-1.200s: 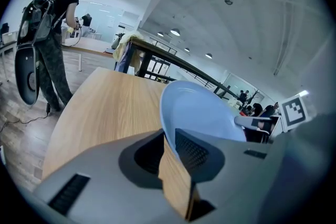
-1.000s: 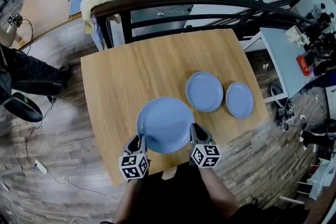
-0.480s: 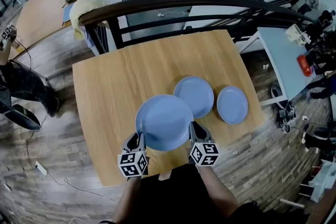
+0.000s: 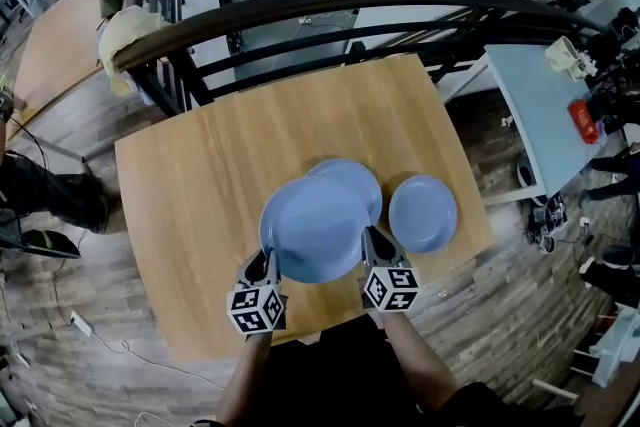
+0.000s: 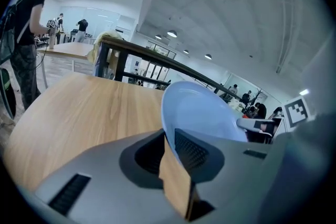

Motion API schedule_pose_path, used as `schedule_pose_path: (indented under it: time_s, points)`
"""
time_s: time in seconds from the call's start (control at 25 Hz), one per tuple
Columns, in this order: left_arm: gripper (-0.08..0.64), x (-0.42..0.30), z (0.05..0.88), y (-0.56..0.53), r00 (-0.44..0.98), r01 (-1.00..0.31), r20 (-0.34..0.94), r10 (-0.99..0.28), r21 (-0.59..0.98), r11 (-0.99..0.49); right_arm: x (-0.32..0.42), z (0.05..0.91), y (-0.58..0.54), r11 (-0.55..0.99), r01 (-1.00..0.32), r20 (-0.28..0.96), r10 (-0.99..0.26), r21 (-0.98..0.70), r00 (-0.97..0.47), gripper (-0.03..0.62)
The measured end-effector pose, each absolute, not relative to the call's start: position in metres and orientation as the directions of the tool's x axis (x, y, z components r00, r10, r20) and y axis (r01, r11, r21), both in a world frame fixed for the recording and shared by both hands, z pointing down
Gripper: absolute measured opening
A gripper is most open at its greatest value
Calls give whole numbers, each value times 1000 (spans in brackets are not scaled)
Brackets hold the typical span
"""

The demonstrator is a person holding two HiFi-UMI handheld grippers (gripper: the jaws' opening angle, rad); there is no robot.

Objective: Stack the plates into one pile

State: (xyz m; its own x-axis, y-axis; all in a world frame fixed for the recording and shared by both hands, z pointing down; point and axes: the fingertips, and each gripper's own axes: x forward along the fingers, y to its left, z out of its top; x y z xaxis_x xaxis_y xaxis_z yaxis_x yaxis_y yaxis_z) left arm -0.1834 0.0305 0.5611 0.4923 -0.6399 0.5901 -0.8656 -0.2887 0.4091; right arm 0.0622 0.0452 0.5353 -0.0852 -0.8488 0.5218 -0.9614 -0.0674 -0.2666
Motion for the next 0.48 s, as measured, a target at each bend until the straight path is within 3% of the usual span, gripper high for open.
schedule_pose_path:
  time_s: [0.48]
  points:
    - [67,-115,583,9,437,-892,626,-646,391,-225,132,559,18,-44,-957,552,-824,-287,-127,48]
